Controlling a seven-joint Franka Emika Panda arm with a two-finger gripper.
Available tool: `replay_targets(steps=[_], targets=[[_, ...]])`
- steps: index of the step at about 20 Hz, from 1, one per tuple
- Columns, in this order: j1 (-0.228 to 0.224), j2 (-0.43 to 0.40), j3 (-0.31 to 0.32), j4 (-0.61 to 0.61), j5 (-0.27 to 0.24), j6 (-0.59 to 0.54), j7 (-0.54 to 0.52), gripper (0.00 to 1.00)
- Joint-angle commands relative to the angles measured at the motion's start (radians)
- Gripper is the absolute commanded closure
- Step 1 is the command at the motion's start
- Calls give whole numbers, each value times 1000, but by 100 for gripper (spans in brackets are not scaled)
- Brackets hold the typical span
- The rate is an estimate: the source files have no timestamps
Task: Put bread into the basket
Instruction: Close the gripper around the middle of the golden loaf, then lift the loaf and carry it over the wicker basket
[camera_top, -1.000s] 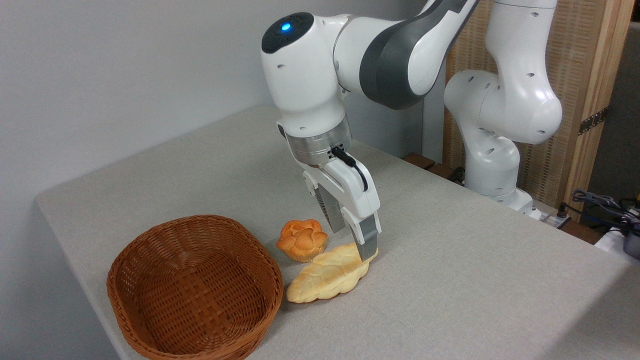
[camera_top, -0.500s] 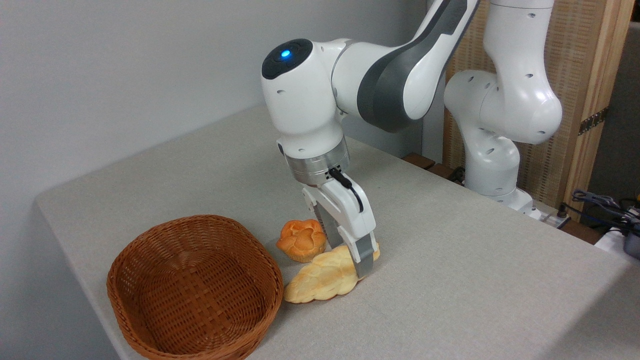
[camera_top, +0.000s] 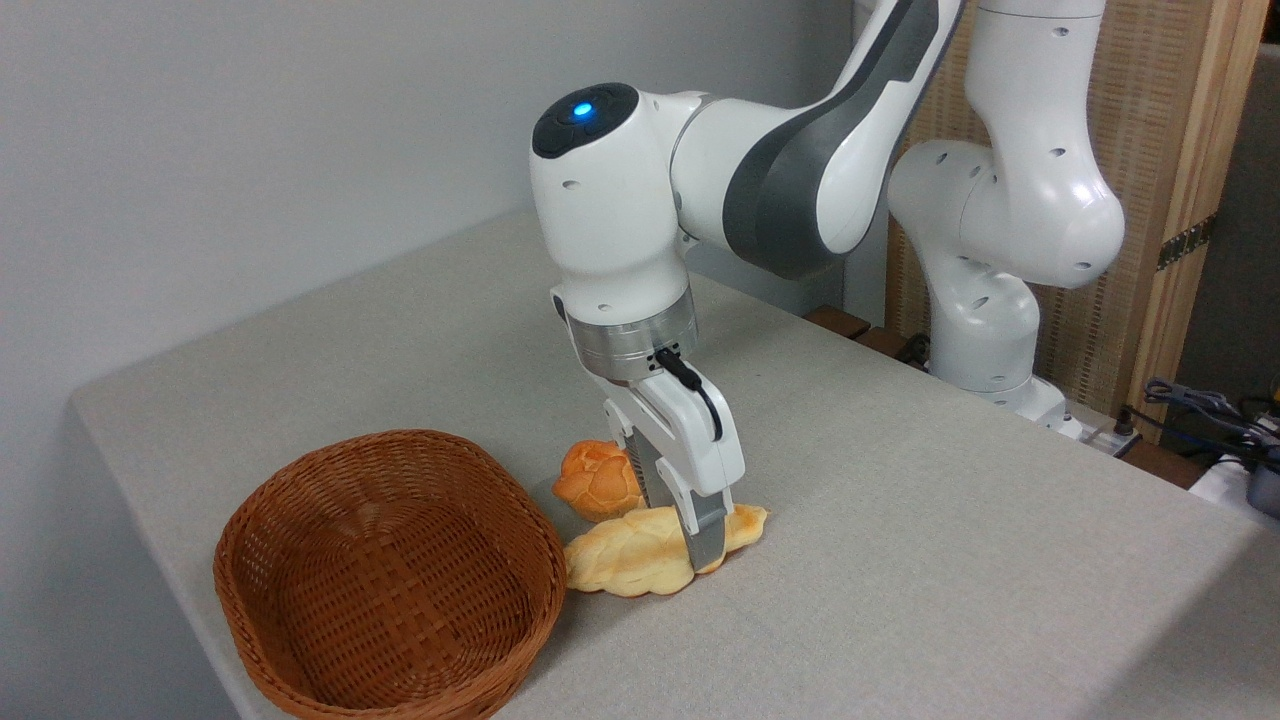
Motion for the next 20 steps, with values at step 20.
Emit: replay_targets(steps=[20], targets=[[-12, 172, 9, 596, -163, -370, -79, 60]])
